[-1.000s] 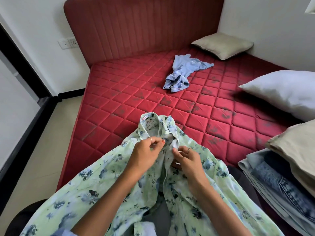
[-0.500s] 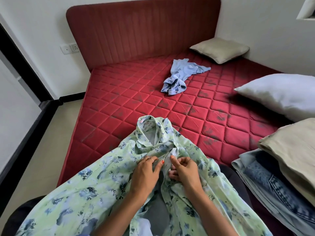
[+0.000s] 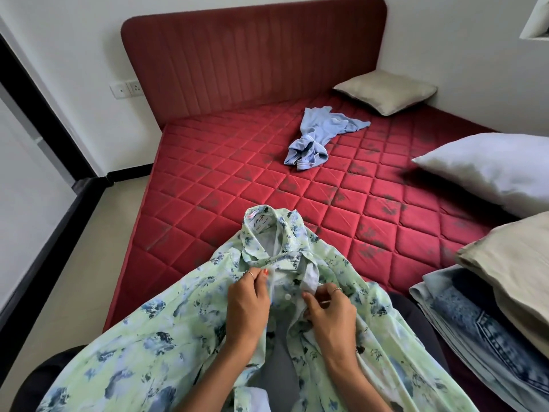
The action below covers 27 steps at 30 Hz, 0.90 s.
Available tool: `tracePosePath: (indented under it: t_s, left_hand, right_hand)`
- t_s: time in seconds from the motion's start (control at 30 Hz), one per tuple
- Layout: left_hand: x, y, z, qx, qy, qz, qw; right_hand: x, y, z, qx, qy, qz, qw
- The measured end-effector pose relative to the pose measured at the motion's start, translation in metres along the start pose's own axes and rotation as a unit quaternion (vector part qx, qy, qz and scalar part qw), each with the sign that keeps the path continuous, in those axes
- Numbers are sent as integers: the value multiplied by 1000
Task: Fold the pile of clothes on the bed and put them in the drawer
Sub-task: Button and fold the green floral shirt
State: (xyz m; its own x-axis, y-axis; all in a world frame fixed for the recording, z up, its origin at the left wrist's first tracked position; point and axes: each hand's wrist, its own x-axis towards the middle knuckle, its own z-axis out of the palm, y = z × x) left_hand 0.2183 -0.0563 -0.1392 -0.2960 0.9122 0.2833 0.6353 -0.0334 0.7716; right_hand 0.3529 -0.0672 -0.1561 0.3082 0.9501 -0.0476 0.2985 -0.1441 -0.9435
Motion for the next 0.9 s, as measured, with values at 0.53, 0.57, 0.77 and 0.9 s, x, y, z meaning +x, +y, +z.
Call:
tracePosePath:
  t_s: [0.53,0.57,0.77,0.9]
  left_hand:
    - [5,-7,-42,-43,-16,-38,998]
    - [4,-6,-40,-42,-10,-30,999]
    - [-1,-18,-31,11,4,44,999]
    - [-3,-28,-25,45,14,64,997]
  right_hand:
    - [-26,-10,1,-52,-59,-31,996]
    - [-27,-8,2,-61,-56,-26,996]
    - [-27,-1,13,-80,-58,-6,995]
    - [-26,4,28,-88,-29,-25,995]
